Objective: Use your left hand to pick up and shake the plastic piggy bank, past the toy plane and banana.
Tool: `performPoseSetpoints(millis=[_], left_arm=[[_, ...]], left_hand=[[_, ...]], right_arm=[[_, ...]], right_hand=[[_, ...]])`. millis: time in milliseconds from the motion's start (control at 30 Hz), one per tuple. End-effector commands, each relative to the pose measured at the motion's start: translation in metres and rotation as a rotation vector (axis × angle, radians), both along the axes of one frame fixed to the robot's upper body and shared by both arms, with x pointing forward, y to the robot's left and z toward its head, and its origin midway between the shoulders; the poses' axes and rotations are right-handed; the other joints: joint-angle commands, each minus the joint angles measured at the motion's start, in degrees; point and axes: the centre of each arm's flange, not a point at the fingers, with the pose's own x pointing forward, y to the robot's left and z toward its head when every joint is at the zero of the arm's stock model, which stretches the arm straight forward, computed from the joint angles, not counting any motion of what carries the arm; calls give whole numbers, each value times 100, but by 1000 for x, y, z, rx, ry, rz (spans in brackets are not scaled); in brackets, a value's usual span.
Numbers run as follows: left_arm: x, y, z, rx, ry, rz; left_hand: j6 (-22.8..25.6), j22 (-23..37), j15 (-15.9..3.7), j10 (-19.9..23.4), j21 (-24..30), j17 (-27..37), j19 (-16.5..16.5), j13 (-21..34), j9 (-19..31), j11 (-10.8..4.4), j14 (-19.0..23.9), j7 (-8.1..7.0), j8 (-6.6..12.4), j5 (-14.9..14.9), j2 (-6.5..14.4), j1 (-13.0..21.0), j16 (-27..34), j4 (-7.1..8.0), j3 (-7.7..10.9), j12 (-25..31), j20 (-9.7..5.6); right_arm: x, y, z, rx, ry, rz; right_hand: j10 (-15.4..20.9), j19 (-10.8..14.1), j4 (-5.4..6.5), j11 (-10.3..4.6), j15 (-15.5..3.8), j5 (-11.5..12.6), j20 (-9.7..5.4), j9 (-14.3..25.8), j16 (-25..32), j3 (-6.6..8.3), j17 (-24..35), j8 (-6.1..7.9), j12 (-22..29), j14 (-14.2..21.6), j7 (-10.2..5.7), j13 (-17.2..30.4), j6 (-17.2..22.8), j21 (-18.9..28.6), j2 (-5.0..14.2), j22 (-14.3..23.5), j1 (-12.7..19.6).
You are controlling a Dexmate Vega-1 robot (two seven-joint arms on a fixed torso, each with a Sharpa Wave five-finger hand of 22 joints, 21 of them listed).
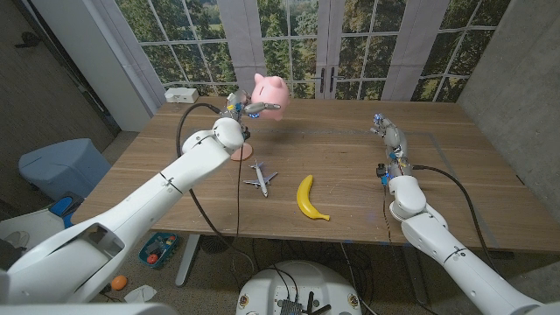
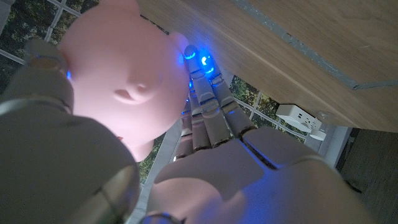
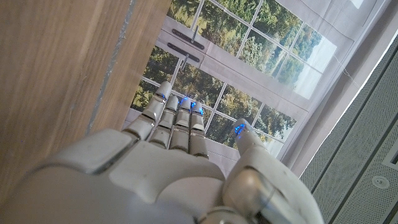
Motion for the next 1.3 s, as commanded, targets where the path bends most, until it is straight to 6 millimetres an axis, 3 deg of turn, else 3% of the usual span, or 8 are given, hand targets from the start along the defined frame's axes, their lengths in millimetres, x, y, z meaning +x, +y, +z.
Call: performPoseSetpoints(millis=[33,333,567,867,1100,1300], left_arm=[[-4,-5,-1,-10,-49,78],[-4,-6,-2,-23,-8,38],[2,-4,1,14,44,-93],[11,-7,13,92,100,-456],[17,-10,18,5,133,-721],[23,-9,19,-62,157,-832]], left_hand=[[2809,6,-1064,2102,29,34,-1,31,32,-2024,435,-1301,33,27,2805,2804,-11,-2,55,8,-137],[2817,-1,-1067,2111,59,39,-7,30,31,-2025,442,-1300,34,28,2791,2801,-21,-8,53,-14,-139],[2809,-7,-1065,2123,80,45,-30,41,26,-2024,451,-1289,27,30,2791,2798,-29,-8,55,-24,-143],[2798,-13,-1065,2127,99,48,-71,52,31,-2022,443,-1299,24,31,2789,2794,-48,-7,58,-41,-175],[2790,-15,-1066,2118,117,54,-98,69,40,-2019,434,-1297,25,31,2794,2792,-60,-5,60,-54,-178],[2796,-17,-1066,2115,132,61,-114,79,38,-2019,433,-1305,25,29,2796,2790,-65,-4,60,-64,-178]], right_arm=[[2,-1,1,-1,3,0],[3,-2,1,-2,6,4],[4,-3,0,2,6,2],[4,-5,0,6,5,-5],[7,-6,1,5,9,-7],[9,-6,2,5,9,-7]], right_hand=[[51,54,26,-22,15,34,13,19,-6,9,13,-9,-12,57,7,21,11,-28,-17,29,21],[50,58,26,-10,11,34,15,19,-11,9,15,-8,-14,54,10,21,14,-40,-16,29,24],[40,58,26,-22,3,34,11,19,-14,9,16,-7,-20,57,4,22,16,-51,-16,29,26],[47,60,26,-26,10,34,13,19,-19,9,17,-9,-19,55,5,22,10,-62,-16,30,28],[52,64,27,-21,2,34,16,19,-24,8,18,-9,-19,52,8,22,12,-71,-17,30,28],[48,66,28,-21,8,34,13,19,-26,8,19,-11,-22,52,8,23,7,-79,-16,31,29]])
